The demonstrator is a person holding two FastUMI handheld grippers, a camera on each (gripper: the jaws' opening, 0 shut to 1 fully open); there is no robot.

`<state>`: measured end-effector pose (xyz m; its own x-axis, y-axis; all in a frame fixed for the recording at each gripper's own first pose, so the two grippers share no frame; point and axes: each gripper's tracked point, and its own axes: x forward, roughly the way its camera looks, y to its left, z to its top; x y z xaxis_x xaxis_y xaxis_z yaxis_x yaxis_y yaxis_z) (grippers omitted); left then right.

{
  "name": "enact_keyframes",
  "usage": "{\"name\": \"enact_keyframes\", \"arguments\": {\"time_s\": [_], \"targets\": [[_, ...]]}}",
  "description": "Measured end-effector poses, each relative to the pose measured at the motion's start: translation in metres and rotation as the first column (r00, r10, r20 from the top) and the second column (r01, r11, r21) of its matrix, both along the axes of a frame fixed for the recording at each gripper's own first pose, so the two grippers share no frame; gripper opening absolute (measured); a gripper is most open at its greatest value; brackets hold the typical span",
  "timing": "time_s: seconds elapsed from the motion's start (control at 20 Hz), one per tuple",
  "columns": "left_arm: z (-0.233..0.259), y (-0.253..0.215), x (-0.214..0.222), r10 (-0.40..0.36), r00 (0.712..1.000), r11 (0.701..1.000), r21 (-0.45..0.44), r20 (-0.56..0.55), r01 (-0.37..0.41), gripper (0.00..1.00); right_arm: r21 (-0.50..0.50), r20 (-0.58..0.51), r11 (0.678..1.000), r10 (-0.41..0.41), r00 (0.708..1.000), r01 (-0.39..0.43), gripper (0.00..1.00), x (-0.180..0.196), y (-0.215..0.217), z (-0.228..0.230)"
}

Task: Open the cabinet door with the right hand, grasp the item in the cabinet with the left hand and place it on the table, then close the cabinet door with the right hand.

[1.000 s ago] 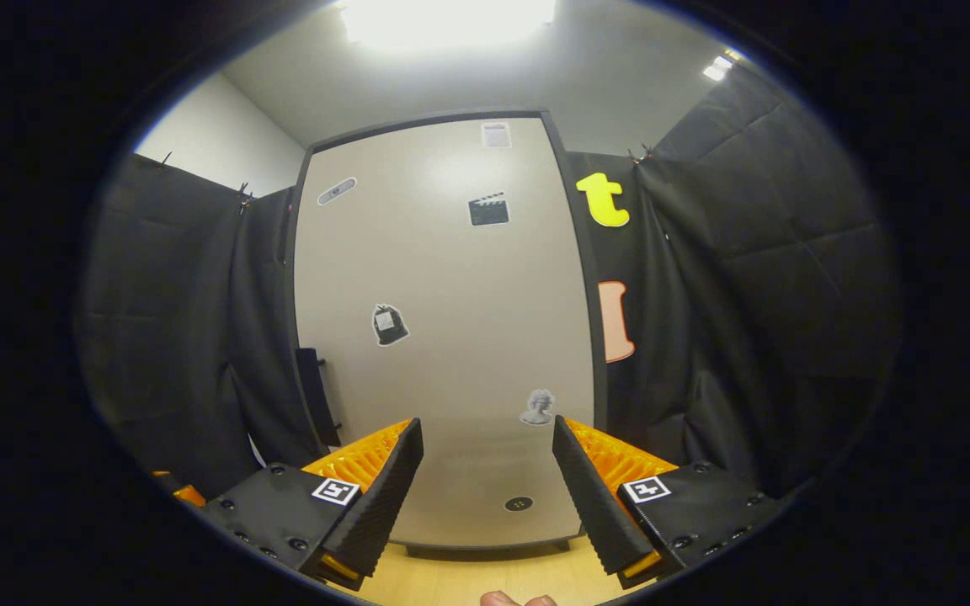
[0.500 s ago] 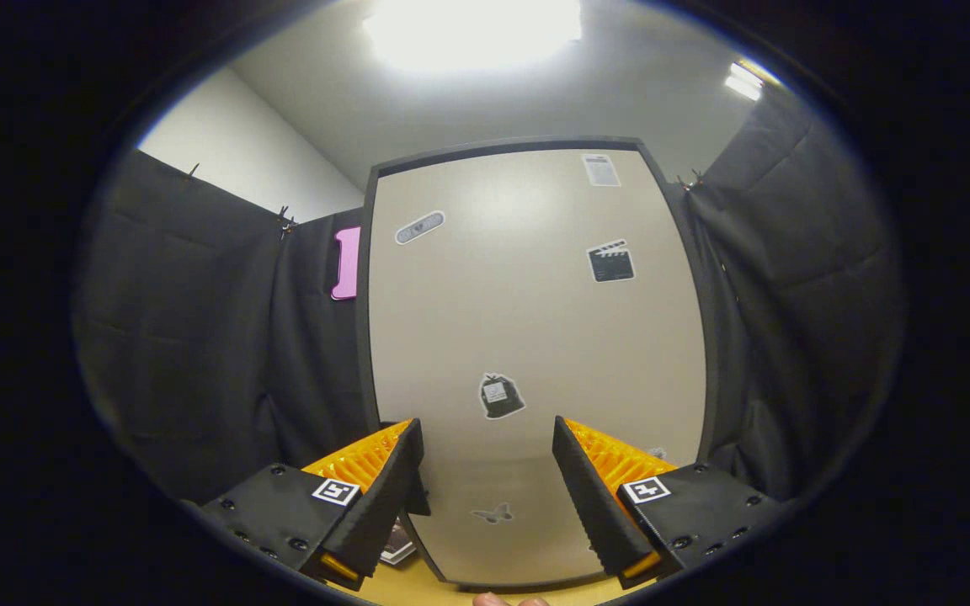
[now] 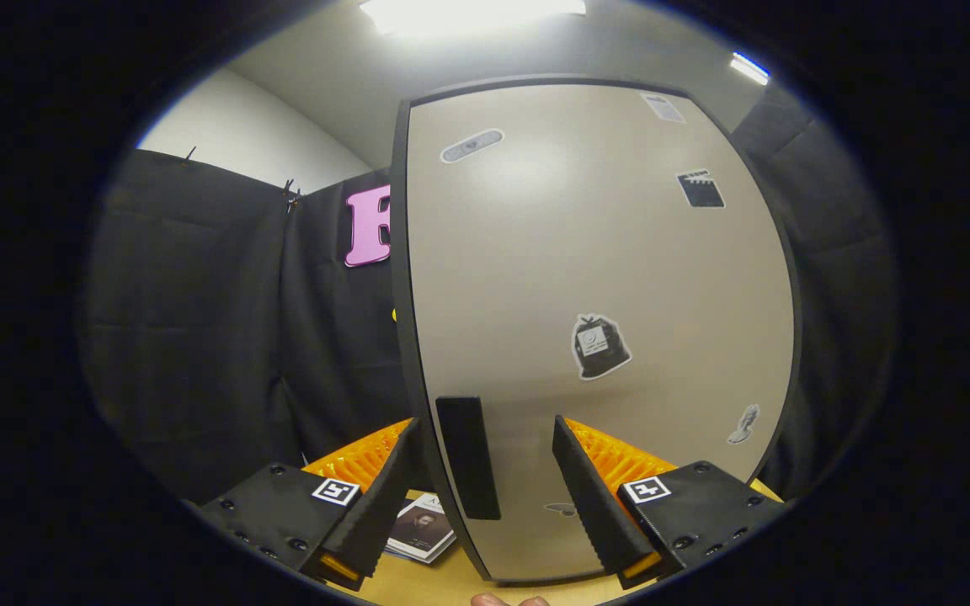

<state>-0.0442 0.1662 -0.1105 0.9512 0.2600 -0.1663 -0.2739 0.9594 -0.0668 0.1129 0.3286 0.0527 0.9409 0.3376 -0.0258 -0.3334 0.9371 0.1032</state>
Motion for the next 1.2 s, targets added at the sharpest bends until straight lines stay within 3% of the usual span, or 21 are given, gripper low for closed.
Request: {"name": "enact_keyframes", "arguments": {"time_s": [0.4,0.55,0.65,0.7,0.8,1.0,1.05,1.1,1.2], "targets": [[-0.024,0.023,0.0,0.032,0.998,0.999,-0.017,-0.059,-0.033,0.92,-0.081,-0.05,0.995,-0.07,0.996,0.066,0.98,0.027,0.015,-0.033],[-0.026,0.024,0.0,0.029,0.998,0.999,-0.025,-0.059,-0.031,0.95,-0.101,-0.073,0.992,-0.084,0.994,0.076,0.95,0.029,0.018,-0.042],[-0.025,0.028,-0.001,0.042,0.997,0.999,-0.023,-0.061,-0.043,0.92,-0.097,-0.1,0.993,-0.069,0.993,0.059,0.8,0.031,0.023,-0.048],[-0.025,0.028,-0.002,0.045,0.997,0.999,-0.025,-0.06,-0.047,0.92,-0.093,-0.12,0.995,-0.053,0.991,0.042,0.63,0.029,0.026,-0.052],[-0.024,0.025,-0.005,0.043,0.997,0.999,-0.029,-0.057,-0.045,0.92,-0.089,-0.144,0.994,-0.068,0.987,0.055,0.43,0.031,0.019,-0.055],[-0.028,0.02,-0.011,0.045,0.996,0.999,-0.01,-0.075,-0.046,0.95,-0.116,-0.109,0.993,-0.011,0.994,-0.002,0.29,0.031,0.021,-0.059],[-0.029,0.017,-0.011,0.048,0.996,0.999,-0.013,-0.079,-0.05,0.92,-0.126,-0.087,0.992,0.014,0.996,-0.025,0.22,0.029,0.022,-0.057],[-0.024,0.015,-0.01,0.05,0.996,0.999,-0.015,-0.072,-0.052,0.95,-0.109,-0.095,0.993,0.04,0.995,-0.051,0.23,0.027,0.022,-0.058],[-0.014,0.004,-0.009,0.036,0.998,0.999,-0.021,-0.051,-0.038,0.95,-0.08,-0.114,0.993,0.082,0.99,-0.091,0.09,0.026,0.023,-0.058]]}}
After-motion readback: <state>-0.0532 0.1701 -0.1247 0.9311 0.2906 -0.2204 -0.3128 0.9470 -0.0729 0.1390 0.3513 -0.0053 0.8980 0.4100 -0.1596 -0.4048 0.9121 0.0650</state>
